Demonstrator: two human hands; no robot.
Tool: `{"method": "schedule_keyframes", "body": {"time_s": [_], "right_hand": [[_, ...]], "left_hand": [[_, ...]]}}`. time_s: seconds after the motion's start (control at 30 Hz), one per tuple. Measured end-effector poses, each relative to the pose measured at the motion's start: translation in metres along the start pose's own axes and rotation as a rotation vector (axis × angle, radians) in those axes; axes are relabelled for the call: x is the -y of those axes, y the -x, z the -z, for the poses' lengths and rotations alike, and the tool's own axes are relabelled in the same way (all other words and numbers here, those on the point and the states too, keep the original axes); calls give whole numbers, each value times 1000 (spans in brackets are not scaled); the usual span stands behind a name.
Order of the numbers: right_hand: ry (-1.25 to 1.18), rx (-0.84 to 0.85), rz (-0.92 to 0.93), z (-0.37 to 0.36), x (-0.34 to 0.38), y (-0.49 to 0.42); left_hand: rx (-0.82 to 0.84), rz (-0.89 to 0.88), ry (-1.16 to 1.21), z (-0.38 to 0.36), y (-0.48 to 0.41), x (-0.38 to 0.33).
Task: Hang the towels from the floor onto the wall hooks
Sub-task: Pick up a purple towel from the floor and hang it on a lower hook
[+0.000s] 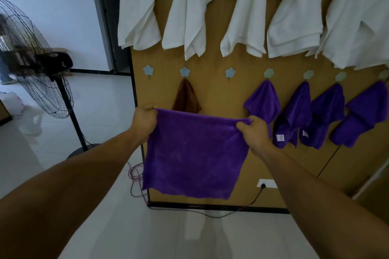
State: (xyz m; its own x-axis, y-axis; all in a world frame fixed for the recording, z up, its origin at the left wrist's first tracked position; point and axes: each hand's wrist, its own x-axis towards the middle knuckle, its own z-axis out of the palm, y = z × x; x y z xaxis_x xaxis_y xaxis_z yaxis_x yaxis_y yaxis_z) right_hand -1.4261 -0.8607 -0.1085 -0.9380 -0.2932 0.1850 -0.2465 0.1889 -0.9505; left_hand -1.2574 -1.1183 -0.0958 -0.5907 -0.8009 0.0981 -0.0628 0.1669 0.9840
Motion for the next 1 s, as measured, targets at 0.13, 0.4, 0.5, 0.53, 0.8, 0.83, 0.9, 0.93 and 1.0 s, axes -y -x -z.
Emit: {"method": "schedule_keyframes", "body": {"time_s": [0.13,0.4,0.5,0.53,0.8,0.83,0.9,0.93,1.0], "right_hand": [[52,31,56,-1,2,-5],[185,-91,356,15,9,-8],[591,237,186,13,-19,-4],[647,321,113,14,-34,-5],[276,135,25,32,-40,-32],[247,152,21,33,-38,-35],[208,238,15,35,-37,-41],[207,306,12,37,-38,-42],[252,467,19,41,-41,-48]], "left_hand": [[9,-46,23,-11,5,-10],[144,-570,-314,-30,14,-13],[546,-544,-646,-29,10,9],[710,-414,-743,-33,13,17],[661,-125,-359,-79,6,16],[649,-115,-319,-86,5,12],[613,-94,-278,-99,2,6],[597,-86,-287,-105,0,3],[589,-76,-327,-116,-7,0]]}}
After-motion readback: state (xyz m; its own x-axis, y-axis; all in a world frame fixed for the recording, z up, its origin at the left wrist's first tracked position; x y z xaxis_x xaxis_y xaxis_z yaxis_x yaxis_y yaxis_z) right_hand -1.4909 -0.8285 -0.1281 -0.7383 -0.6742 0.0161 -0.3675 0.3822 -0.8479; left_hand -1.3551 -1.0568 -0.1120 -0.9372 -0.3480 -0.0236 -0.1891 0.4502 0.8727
